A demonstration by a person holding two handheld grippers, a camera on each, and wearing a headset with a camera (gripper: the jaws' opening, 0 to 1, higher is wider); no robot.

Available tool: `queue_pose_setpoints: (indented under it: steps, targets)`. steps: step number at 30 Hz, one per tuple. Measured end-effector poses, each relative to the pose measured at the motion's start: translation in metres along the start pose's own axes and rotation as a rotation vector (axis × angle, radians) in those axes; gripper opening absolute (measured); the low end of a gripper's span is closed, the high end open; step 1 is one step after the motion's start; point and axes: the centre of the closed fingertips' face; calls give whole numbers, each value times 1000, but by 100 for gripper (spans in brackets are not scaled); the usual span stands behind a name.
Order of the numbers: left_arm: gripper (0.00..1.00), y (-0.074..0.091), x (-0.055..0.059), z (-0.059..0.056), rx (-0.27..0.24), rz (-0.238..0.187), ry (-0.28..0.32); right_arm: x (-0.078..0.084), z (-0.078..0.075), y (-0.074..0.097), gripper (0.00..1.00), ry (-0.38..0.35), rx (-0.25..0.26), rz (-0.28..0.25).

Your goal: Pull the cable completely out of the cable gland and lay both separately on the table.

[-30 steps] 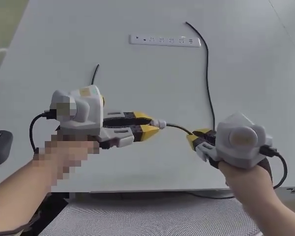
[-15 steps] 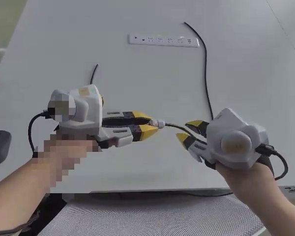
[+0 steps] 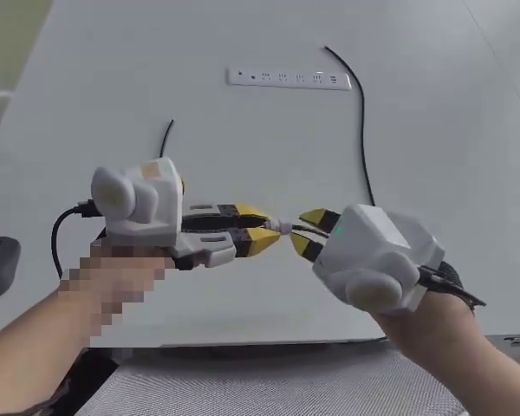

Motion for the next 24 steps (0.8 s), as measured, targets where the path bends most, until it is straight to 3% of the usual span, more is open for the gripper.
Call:
queue_pose_setpoints:
  steps: [12,24]
  targets:
    - [15,-1,0,0,12,10,-11,4,-2,0,1,-22,1,4]
    - [15,-3,1,0,19,18,-23,10,-5,0,1,-118,29,6]
Point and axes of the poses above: the centre of the closed fingertips' face, and the gripper's own axes: y roughly backward along the fingers, z roughly to its left, x roughly out of its underside, and after that the axes turned 15 degrees about -z, right-handed
